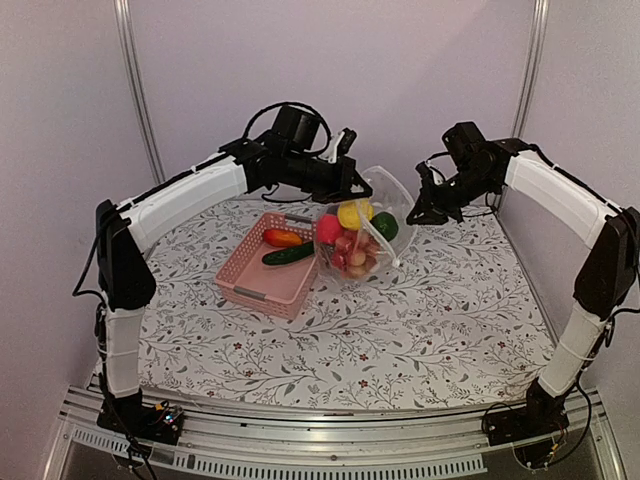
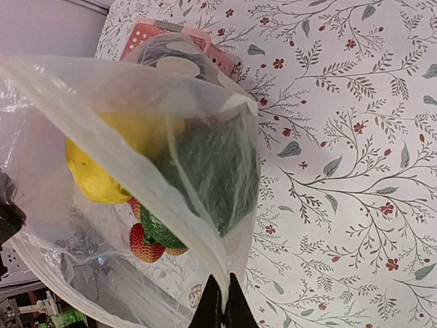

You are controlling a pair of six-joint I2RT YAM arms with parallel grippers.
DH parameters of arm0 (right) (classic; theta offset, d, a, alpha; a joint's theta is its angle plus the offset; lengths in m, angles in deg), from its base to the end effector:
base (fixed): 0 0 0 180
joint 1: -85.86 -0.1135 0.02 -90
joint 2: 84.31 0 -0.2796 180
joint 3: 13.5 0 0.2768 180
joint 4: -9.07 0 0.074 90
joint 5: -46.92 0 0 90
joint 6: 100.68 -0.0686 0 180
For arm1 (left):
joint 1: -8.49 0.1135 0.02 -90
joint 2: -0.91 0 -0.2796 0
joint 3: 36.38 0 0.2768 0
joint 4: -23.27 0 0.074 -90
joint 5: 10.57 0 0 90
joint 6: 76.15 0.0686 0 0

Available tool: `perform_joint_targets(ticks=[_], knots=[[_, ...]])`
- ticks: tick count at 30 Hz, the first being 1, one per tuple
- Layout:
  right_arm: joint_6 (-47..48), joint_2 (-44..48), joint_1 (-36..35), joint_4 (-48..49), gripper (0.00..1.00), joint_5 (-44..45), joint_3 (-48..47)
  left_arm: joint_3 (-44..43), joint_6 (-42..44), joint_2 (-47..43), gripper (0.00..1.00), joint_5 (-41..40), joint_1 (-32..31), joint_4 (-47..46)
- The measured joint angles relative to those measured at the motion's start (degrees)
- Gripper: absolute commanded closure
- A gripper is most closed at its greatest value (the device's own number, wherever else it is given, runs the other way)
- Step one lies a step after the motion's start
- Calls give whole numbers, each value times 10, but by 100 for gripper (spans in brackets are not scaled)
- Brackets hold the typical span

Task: Place the food in the zip-top bag and seal the zipper
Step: Adjust the zipper food storage bag at the center of the board.

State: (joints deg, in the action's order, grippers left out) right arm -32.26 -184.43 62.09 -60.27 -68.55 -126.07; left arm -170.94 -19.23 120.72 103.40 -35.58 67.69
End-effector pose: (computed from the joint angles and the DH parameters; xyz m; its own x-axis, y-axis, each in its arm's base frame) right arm 0.3667 0.1937 0.3346 -0.9257 -0.0449 -0.3755 -0.2564 0.8044 0.5359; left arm 0.3725 -0.3994 0.3589 -0.7833 0.0642 -0.6183 0.5509 0.5323 -0.6428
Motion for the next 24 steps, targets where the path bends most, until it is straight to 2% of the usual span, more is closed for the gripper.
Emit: perform_joint_targets(ticks=[5, 10, 12, 15, 20, 24], knots=[[2, -12, -17, 6, 100, -7, 19, -63, -6, 88, 100, 15, -2, 1], [-4, -25, -20, 19, 100, -21, 23, -61, -19, 131, 99, -4, 2, 36], [-6, -25, -20, 24, 100, -24, 20, -60, -26, 133, 85, -5, 4, 51], [-7, -25, -20, 37, 100, -25, 24, -59, -26, 130, 55, -9, 6, 52], [-2, -26, -19, 43, 100, -33, 35, -59, -3, 118, 34, -24, 6, 56], [-2, -26, -19, 43, 100, -33, 35, -39, 33, 63, 18, -41, 9, 60]])
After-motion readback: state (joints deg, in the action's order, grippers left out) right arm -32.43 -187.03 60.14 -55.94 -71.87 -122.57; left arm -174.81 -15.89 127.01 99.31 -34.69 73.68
